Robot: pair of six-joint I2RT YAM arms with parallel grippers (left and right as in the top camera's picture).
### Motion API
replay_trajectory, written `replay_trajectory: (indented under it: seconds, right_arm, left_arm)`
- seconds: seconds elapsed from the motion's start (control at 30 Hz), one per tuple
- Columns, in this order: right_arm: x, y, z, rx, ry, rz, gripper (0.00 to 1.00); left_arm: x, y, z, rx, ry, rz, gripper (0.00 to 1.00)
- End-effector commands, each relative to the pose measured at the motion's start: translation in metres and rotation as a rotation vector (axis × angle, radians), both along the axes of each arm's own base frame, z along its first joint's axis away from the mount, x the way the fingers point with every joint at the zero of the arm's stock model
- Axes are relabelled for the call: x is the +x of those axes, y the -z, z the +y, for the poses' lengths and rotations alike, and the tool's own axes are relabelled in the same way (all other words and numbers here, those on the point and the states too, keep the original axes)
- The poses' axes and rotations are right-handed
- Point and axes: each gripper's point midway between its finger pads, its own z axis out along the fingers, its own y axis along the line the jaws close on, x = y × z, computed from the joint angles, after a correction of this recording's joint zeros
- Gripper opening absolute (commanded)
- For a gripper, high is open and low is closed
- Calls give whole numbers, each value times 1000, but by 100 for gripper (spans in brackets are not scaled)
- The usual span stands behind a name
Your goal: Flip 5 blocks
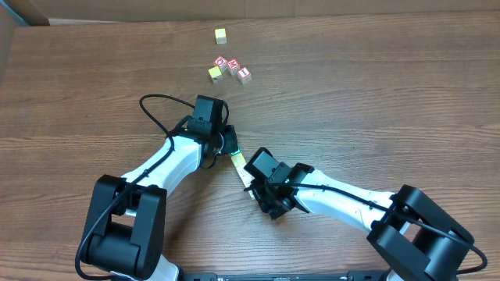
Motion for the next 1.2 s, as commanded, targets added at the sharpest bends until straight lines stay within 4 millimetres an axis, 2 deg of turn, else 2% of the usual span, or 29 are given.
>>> replay_trajectory:
  seconds: [0.0, 0.17, 0.47, 0.9, 1.17]
  right_arm:
    - [12, -8, 14, 42, 72, -50, 15]
    - [17, -14, 27, 91, 80, -79, 14]
    - [22, -16, 35, 123, 80, -104, 11]
    - [11, -13, 50, 143, 105, -97, 12]
    - [8, -10, 44, 117, 104, -81, 15]
  left_arm:
    - [-10, 5, -11, -40, 22, 42, 4]
    - [-10, 5, -11, -39, 26, 41, 4]
    - [-9, 4, -12, -38, 32, 33, 4]
    - [-5, 4, -9, -20, 22, 18, 4]
    - [-1, 3, -3, 10, 6, -2, 4]
